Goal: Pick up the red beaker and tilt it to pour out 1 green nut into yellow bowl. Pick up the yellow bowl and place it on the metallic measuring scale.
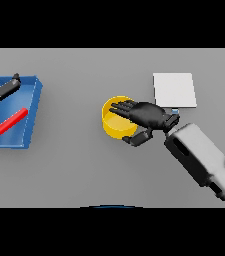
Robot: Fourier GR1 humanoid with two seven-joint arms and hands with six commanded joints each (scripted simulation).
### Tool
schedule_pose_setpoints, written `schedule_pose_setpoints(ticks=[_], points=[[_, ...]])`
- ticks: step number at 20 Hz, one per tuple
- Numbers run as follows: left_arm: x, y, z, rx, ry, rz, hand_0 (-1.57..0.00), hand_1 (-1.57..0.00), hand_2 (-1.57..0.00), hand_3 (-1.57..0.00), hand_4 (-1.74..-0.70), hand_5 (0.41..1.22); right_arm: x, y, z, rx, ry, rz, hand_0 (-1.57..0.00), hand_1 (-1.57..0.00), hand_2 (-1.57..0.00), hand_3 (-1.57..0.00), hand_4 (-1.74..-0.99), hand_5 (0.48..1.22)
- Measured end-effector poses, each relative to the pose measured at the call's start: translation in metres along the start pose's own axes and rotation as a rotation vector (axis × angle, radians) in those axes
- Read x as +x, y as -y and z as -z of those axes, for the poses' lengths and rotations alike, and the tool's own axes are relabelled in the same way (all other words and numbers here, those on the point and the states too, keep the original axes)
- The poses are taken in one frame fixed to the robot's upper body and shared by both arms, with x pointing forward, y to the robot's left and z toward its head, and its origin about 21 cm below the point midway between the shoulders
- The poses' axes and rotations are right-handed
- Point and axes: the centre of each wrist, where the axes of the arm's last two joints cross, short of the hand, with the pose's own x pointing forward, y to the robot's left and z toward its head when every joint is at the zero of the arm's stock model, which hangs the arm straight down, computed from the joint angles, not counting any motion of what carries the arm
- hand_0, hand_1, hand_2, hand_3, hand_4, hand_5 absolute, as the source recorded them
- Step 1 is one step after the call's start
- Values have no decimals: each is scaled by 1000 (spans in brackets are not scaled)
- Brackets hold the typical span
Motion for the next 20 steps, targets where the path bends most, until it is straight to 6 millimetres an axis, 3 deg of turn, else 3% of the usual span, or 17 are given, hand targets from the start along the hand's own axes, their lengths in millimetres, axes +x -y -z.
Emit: schedule_pose_setpoints(ticks=[8,12,14,16,18,20], points=[[-2,-7,0,19,3,1,1,1,1,1,-798,736,3,-7,19,125,-13,-52,1,1,1,1,-1306,681],[-1,-7,0,8,8,1,1,1,1,1,-793,729,6,-5,26,178,-24,-86,1,1,-4,-11,-1308,729],[-2,-6,1,10,8,2,1,1,1,1,-792,725,8,-6,31,187,-45,-81,-16,-40,-68,-94,-1339,784],[0,-4,1,12,6,3,1,1,1,1,-793,722,8,-5,31,196,-56,-114,-258,-236,-233,-249,-1387,900],[-2,-4,0,9,5,-4,1,1,1,1,-795,725,9,-8,30,204,-39,-122,-721,-664,-624,-472,-1488,1016],[-2,-5,-1,13,3,-9,1,1,1,1,-800,727,6,-5,28,240,-19,-108,-1027,-991,-965,-691,-1571,1090]])
